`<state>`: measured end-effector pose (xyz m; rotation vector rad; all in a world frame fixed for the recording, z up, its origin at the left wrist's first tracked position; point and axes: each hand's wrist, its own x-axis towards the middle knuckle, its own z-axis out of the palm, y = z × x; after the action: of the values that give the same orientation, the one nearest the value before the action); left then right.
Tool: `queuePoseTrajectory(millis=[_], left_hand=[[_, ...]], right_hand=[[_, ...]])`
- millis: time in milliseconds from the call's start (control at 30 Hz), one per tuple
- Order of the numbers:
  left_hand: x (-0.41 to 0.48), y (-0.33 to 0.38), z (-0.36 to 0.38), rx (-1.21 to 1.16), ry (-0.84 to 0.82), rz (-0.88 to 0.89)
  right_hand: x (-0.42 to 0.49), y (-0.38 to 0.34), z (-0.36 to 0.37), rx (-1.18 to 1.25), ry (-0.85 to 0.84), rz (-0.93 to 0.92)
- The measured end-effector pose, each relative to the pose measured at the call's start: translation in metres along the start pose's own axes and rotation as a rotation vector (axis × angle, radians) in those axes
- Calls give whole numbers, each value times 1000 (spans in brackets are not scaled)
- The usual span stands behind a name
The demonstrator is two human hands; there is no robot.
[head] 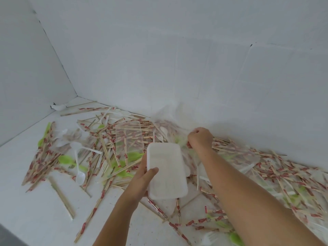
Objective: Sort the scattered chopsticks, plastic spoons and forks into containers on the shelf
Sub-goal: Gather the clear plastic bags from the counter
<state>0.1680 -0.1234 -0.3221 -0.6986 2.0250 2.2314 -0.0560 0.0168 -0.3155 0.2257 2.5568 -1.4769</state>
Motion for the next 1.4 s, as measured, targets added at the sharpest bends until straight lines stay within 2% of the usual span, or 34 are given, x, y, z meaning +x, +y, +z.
queuePoseTrajectory(millis=[233,433,600,667,733,800,900,933,1033,1200,1267,1400], left_hand=[[-22,7,9,-15,-2,23],[-42,11,41,-63,-26,64],[-56,7,69,-71,-136,68],[-61,4,77,-82,-155,55],[-66,1,80,-96,-174,49],[-71,-1,80,-104,-192,51],[-77,1,70,-77,-210,62],[-80,1,67,-59,-221,58],[-86,3,60,-22,-262,41],[-95,6,61,7,-327,61],[-94,3,60,8,-333,59],[-92,-3,60,-42,-402,52]], right_hand=[[-64,-30,-93,382,91,8],[-178,0,-139,522,-99,121],[-231,46,-146,586,-110,227],[-238,54,-150,568,-98,250],[-244,59,-157,448,-121,220],[-246,64,-167,218,-152,138],[-241,68,-177,-175,-96,-58],[-238,69,-177,-235,-61,-101],[-230,61,-169,-108,-58,-154],[-213,58,-139,197,-116,-10],[-211,64,-130,271,-187,11],[-214,73,-122,183,-183,14]])
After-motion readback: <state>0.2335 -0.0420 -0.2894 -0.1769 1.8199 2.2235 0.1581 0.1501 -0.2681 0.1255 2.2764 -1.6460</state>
